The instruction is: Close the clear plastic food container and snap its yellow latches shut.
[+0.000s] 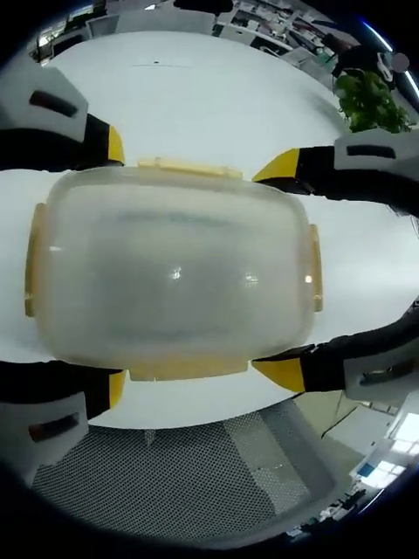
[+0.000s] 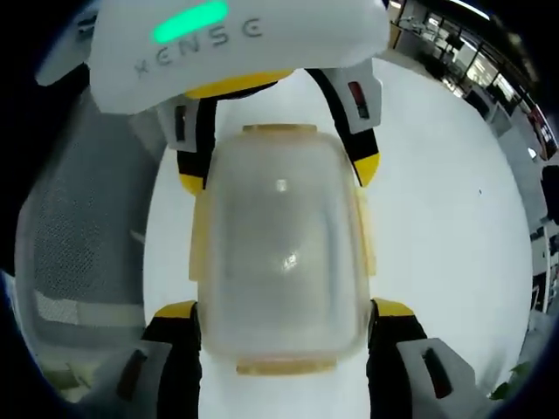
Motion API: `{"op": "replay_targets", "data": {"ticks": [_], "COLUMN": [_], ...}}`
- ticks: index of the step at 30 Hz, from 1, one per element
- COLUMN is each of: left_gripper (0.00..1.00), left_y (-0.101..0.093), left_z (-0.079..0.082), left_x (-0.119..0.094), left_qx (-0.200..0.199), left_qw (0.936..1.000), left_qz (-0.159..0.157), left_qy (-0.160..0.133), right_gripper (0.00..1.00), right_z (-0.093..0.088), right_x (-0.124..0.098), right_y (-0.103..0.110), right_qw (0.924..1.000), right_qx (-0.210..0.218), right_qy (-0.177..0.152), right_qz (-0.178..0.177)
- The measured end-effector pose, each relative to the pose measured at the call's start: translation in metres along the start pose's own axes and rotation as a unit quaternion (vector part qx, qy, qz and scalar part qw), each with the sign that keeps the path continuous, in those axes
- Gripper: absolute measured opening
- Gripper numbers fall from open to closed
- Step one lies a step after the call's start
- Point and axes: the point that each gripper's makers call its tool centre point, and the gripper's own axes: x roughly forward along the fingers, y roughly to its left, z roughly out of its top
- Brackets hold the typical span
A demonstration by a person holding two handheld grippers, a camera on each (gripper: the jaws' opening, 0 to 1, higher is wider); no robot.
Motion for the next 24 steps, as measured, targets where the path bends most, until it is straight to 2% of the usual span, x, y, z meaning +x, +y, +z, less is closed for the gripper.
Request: {"op": "replay_targets", "data": {"ticks": [2,3,4,5,6,10,18,24], "left_gripper": [0.91,0.91,0.89,0.88,0.88,0.88,0.87,0.88], "left_y": [-0.002,-0.003,-0.009,-0.013,-0.008,-0.008,-0.006,-0.003], "left_z": [-0.001,-0.002,-0.001,0.0,-0.001,0.0,-0.001,-0.002], "left_x": [-0.001,-0.003,-0.007,-0.008,-0.008,-0.007,-0.006,-0.005], "left_qx": [0.003,0.007,-0.017,-0.022,-0.015,-0.011,-0.011,-0.012], "left_qw": [1.0,0.9999,0.9991,0.9983,0.999,0.9992,0.9993,0.9993], "left_qz": [-0.002,-0.014,-0.038,-0.054,-0.042,-0.04,-0.037,-0.034], "left_qy": [0.001,0.004,0.002,-0.001,-0.001,-0.003,-0.002,-0.014], "right_gripper": [0.78,0.78,0.78,0.78,0.78,0.78,0.79,0.79], "right_z": [0.001,0.001,0.001,0.002,0.001,0.0,0.001,0.002], "right_x": [0.001,0.001,0.001,0.002,0.002,0.002,0.003,0.004], "right_y": [0.001,0.002,0.004,0.005,0.004,0.003,0.003,0.002], "right_qw": [1.0,1.0,1.0,0.9999,0.9999,0.9998,0.9999,0.9998], "right_qx": [0.001,0.0,-0.007,-0.01,-0.011,-0.007,-0.002,0.001], "right_qy": [-0.003,-0.002,-0.001,0.003,0.007,0.016,0.009,0.017], "right_qz": [-0.001,-0.001,0.002,0.003,0.002,0.002,-0.005,-0.004]}}
